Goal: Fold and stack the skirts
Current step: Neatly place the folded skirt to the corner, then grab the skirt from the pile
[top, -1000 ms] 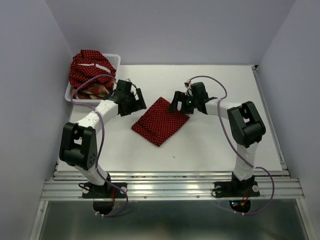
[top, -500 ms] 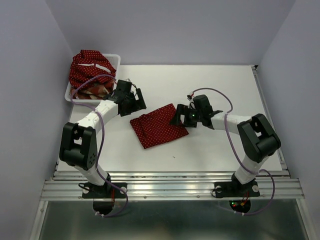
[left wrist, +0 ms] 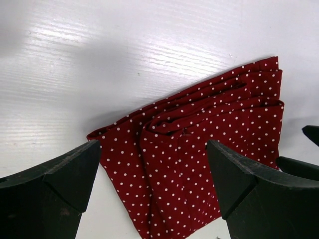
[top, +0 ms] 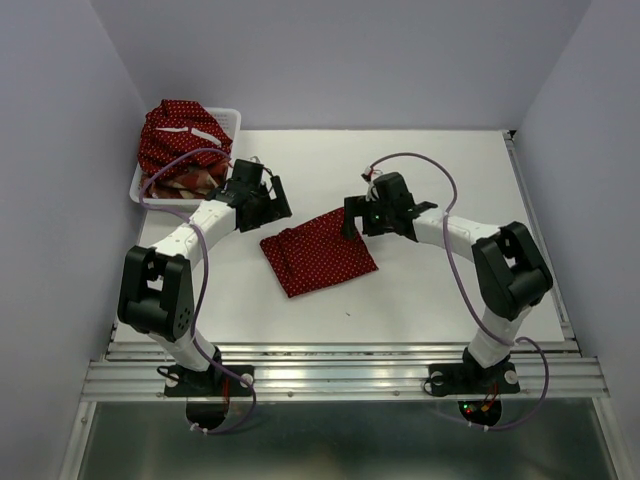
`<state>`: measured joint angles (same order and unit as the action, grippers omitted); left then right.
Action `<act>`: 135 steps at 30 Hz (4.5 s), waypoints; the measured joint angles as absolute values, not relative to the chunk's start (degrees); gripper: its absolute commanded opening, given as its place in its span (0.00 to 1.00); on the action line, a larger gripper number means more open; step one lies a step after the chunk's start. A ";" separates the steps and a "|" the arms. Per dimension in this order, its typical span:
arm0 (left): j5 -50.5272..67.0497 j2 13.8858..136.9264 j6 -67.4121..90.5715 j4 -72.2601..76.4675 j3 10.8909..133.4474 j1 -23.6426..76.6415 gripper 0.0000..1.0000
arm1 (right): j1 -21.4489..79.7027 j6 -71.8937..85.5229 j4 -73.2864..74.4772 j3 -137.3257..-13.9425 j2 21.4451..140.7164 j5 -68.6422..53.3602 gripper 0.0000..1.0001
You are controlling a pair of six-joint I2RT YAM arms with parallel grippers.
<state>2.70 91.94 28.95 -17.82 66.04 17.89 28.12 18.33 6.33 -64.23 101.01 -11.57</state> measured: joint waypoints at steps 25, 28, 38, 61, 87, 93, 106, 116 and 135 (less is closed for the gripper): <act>2.35 91.94 28.93 -17.85 66.04 17.89 0.99 | 35.51 10.26 13.52 -67.90 108.05 -1.06 0.22; 2.33 91.94 28.93 -17.85 66.04 17.89 0.99 | 35.66 10.55 13.50 -68.23 108.05 0.71 0.16; 0.91 91.94 28.80 -18.26 66.04 17.89 0.99 | 31.77 7.68 14.90 -70.59 108.90 15.81 0.09; -1.61 97.80 27.57 -23.14 78.06 15.64 0.99 | -2.09 -9.45 14.46 -105.97 133.97 20.73 0.09; -1.58 106.02 26.30 -28.29 87.50 14.48 0.99 | -7.90 -10.50 15.81 -128.99 148.66 18.13 0.38; -1.54 106.24 26.15 -28.27 87.53 14.24 0.99 | -8.14 -10.09 15.42 -128.79 148.64 18.26 0.73; -0.43 106.24 26.11 -23.88 87.53 14.13 0.99 | -8.78 -6.33 15.90 -128.68 143.20 14.79 1.00; -0.23 106.24 25.28 -22.94 87.53 13.45 0.99 | -5.63 -12.08 15.88 -124.70 133.03 14.52 1.00; -0.56 105.93 24.88 -22.98 87.53 13.26 0.99 | 0.10 -15.84 20.12 -119.20 139.44 16.62 1.00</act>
